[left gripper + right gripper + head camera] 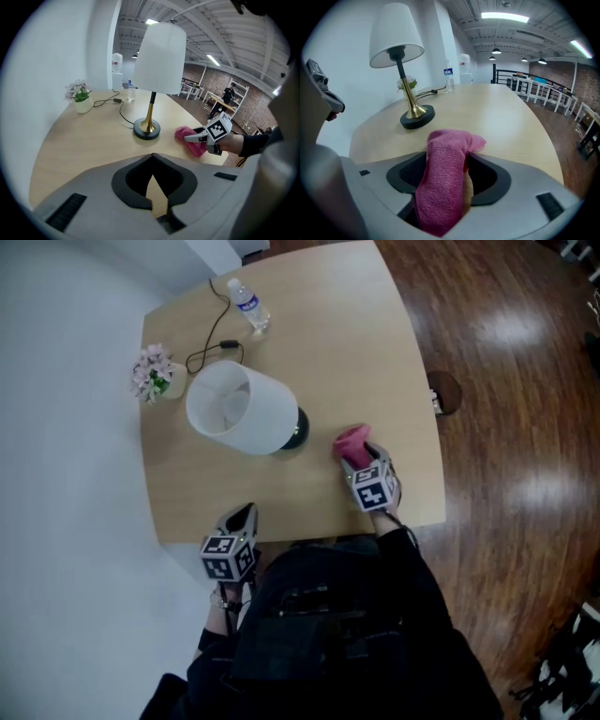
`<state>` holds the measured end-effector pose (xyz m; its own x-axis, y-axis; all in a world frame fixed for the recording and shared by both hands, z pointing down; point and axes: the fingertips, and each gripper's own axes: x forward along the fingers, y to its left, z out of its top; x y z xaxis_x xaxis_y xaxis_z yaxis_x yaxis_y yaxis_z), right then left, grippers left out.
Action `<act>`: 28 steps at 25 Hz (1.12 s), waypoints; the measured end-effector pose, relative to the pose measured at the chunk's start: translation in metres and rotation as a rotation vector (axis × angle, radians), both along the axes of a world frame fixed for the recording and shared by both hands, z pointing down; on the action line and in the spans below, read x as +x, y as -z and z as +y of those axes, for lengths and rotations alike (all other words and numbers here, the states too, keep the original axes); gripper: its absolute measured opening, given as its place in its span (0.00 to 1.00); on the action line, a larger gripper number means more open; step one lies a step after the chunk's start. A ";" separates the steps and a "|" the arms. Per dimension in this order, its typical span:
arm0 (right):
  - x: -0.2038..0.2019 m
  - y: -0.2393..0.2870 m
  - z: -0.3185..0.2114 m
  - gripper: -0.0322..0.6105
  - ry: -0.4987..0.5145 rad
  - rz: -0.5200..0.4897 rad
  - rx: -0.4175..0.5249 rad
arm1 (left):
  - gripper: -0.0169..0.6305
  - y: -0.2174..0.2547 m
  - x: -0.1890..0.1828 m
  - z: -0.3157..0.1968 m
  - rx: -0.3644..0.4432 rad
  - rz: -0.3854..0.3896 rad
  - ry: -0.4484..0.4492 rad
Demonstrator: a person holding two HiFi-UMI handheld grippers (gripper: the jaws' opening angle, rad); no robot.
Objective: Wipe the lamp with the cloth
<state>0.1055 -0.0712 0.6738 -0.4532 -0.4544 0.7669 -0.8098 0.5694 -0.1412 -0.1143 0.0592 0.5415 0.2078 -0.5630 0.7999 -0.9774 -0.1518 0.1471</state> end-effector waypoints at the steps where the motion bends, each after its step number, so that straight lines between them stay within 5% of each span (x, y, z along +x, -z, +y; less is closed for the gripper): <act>1: 0.002 -0.001 -0.001 0.50 0.002 -0.003 -0.005 | 0.03 -0.001 0.005 -0.002 -0.005 -0.001 -0.002; 7: 0.011 0.006 -0.002 0.50 0.022 -0.045 -0.024 | 0.03 -0.012 0.047 -0.017 -0.034 0.019 -0.054; 11: 0.028 0.021 -0.003 0.56 -0.015 -0.083 -0.017 | 0.04 -0.027 0.101 -0.041 -0.052 0.054 -0.165; 13: 0.043 0.031 -0.003 0.56 -0.058 -0.096 -0.010 | 0.16 -0.037 0.138 -0.057 -0.063 0.117 -0.202; 15: 0.065 0.040 -0.003 0.56 -0.120 -0.100 0.001 | 0.45 -0.051 0.177 -0.074 -0.086 0.178 -0.207; 18: 0.101 0.050 0.002 0.56 -0.205 -0.091 0.009 | 0.69 -0.081 0.222 -0.099 -0.126 0.168 -0.188; 23: 0.147 0.051 0.020 0.56 -0.282 -0.056 0.007 | 0.71 -0.126 0.239 -0.119 -0.130 0.066 -0.041; 28: 0.157 0.053 0.028 0.56 -0.304 -0.055 0.014 | 0.68 -0.147 0.237 -0.115 -0.146 -0.006 -0.039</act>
<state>0.2621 -0.0428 0.6207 -0.3358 -0.5856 0.7378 -0.9346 0.3048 -0.1835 0.1228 -0.0559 0.6883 0.2220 -0.4318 0.8742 -0.9721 -0.1671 0.1643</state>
